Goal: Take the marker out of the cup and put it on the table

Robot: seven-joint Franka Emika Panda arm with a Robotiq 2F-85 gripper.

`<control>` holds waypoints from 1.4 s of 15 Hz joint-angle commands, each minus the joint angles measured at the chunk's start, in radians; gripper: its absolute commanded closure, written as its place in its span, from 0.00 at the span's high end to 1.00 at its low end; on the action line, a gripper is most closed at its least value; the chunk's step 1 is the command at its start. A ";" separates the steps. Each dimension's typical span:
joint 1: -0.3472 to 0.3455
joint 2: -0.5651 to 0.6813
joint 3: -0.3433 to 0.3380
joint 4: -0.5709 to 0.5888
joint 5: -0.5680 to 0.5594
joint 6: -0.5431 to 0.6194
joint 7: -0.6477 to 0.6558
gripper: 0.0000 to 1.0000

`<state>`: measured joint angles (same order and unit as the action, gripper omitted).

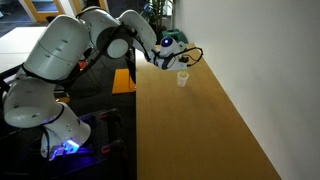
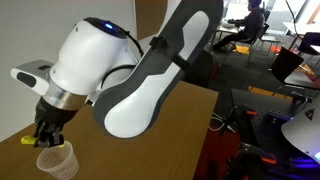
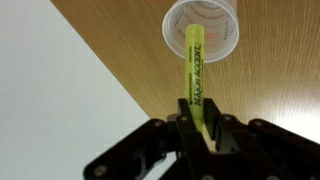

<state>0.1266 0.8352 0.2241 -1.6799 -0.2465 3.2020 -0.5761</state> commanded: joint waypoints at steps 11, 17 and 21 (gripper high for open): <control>0.571 -0.311 -0.778 -0.373 0.139 -0.012 0.221 0.05; 0.451 -0.350 -0.658 -0.395 0.026 -0.196 0.350 0.05; 0.292 -0.359 -0.524 -0.386 -0.014 -0.290 0.407 0.05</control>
<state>0.5297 0.5266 -0.3924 -2.0481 -0.2160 2.9879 -0.2138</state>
